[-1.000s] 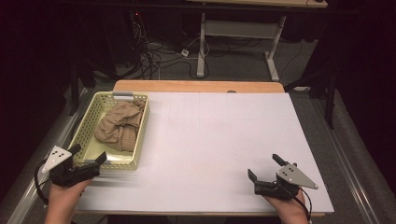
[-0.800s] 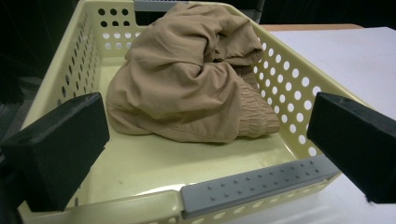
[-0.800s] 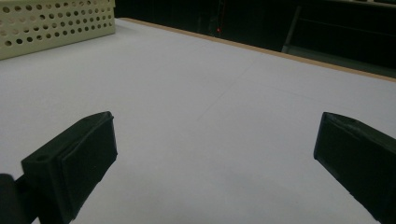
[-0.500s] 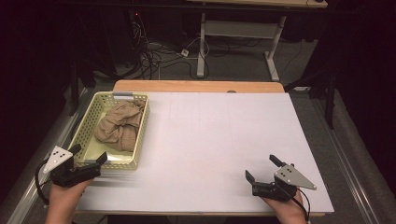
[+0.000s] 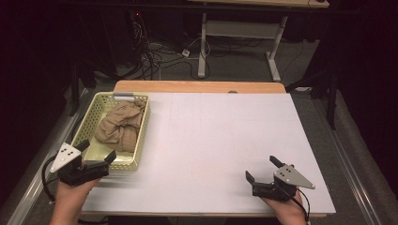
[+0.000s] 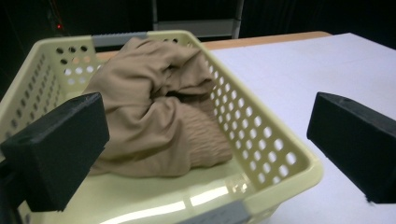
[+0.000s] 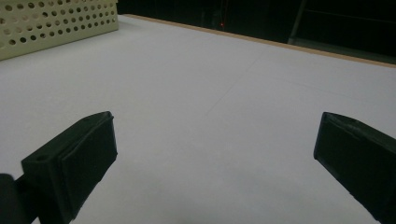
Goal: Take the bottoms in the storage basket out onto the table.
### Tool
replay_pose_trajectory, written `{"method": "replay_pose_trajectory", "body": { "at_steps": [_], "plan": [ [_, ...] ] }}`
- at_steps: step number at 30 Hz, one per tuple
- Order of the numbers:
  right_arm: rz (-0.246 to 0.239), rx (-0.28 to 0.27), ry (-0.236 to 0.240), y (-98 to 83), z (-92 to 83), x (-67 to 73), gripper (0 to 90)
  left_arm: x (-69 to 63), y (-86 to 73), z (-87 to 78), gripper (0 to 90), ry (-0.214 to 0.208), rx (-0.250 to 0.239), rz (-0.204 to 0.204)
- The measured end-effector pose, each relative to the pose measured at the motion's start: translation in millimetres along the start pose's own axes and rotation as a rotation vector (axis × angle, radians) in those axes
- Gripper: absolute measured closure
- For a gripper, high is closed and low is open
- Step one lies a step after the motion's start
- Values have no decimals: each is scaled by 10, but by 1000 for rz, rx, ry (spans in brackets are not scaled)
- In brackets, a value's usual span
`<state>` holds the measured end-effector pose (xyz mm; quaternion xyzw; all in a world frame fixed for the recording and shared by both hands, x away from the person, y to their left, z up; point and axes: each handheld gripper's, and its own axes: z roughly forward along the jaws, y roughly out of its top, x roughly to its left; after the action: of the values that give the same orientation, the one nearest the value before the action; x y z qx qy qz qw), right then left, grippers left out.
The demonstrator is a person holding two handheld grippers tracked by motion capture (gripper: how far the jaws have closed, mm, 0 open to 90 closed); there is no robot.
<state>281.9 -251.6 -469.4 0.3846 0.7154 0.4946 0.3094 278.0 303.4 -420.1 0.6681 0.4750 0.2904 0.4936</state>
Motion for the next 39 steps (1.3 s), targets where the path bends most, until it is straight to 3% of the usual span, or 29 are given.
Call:
{"method": "replay_pose_trajectory", "body": {
  "at_steps": [3,6,8,15,17,20,21,23,27,30,37,38,39],
  "plan": [
    [-26,0,6,5,-41,7,2,-105,106,41,0,3,-3,9],
    [2,-26,4,11,-112,-11,2,-128,190,83,0,41,8,7],
    [16,-36,9,15,-156,-12,2,-108,228,126,0,33,5,5],
    [-19,-47,34,16,-196,37,2,11,438,225,0,65,32,16],
    [-25,-40,42,6,-185,55,3,54,536,293,0,58,69,10],
    [-37,-34,47,0,-172,74,3,96,582,358,0,50,76,-8],
    [-46,-30,53,-3,-162,87,2,134,618,442,0,40,113,-7],
    [-48,-30,53,-2,-161,92,3,152,631,482,0,42,119,-2],
    [-47,-35,55,6,-163,103,2,255,680,653,0,19,155,-37],
    [-44,-37,56,9,-165,103,3,323,705,793,0,40,191,-45],
    [-42,-33,47,-3,-172,102,3,572,749,1098,0,62,268,-153],
    [-37,-34,49,-8,-174,102,2,602,747,1146,0,59,286,-166],
    [-38,-34,49,-10,-173,101,3,644,748,1245,0,64,348,-172]
  ]
}}
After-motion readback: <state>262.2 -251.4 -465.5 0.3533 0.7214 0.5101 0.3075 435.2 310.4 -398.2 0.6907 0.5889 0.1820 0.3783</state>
